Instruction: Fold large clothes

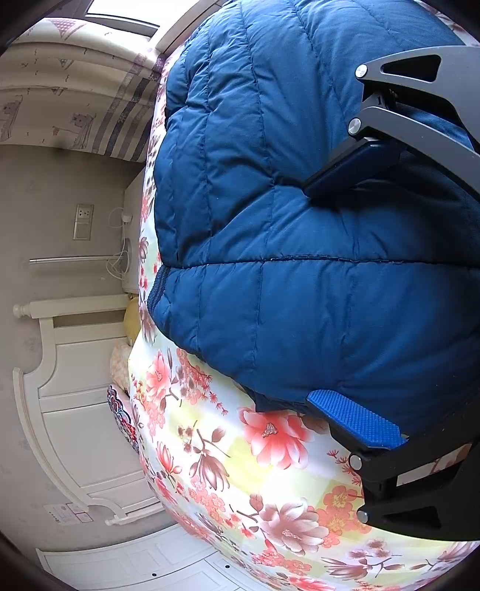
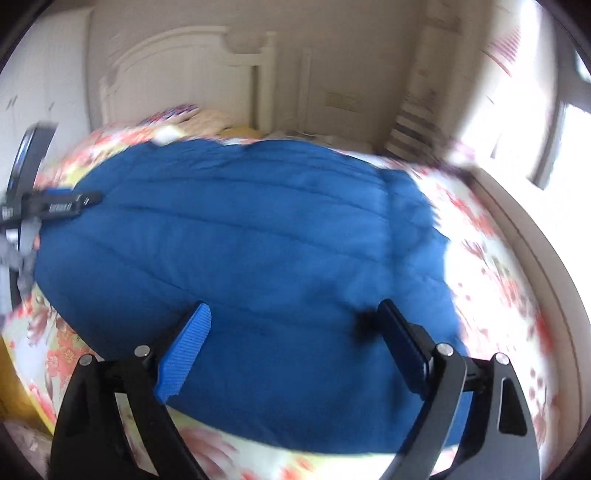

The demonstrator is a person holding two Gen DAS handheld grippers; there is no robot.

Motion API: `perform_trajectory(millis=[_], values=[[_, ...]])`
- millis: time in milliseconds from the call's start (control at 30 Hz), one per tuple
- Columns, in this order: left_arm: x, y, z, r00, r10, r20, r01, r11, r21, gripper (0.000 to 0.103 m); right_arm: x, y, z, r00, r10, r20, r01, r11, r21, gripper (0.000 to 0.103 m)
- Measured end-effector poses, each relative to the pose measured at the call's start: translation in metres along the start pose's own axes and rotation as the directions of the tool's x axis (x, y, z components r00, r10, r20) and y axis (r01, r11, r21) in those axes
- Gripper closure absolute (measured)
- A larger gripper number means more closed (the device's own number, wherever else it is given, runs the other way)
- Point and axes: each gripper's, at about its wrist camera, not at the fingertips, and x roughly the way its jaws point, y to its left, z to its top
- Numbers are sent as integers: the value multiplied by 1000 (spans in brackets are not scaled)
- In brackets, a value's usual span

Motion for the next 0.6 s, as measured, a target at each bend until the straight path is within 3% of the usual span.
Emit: perform_trajectory(millis=[100, 233, 300, 433, 500, 600], values=[[0, 0, 0, 1000, -1, 1, 1, 1000, -1, 4, -18, -40, -16, 999, 42, 8, -43, 983, 176, 13], [0, 0, 0, 1000, 0, -1, 0, 1000, 0, 4, -44, -61, -39, 991, 125, 42, -131, 943, 305, 13], [0, 0, 0, 1000, 0, 0, 0, 1000, -1, 4, -49, -66, -49, 978, 202, 46, -204, 903, 377, 13], [0, 0, 0, 1000, 0, 0, 0, 1000, -1, 4, -38, -59, -69, 930, 366, 2, -315, 798, 513, 13], [0, 1, 0, 1000, -2, 0, 2, 1000, -2, 4, -27, -55, -72, 923, 385, -10, -318, 776, 545, 13], [-1, 1, 0, 1000, -11, -1, 11, 1000, -7, 4, -14, -55, -63, 942, 335, 28, -288, 764, 578, 14]])
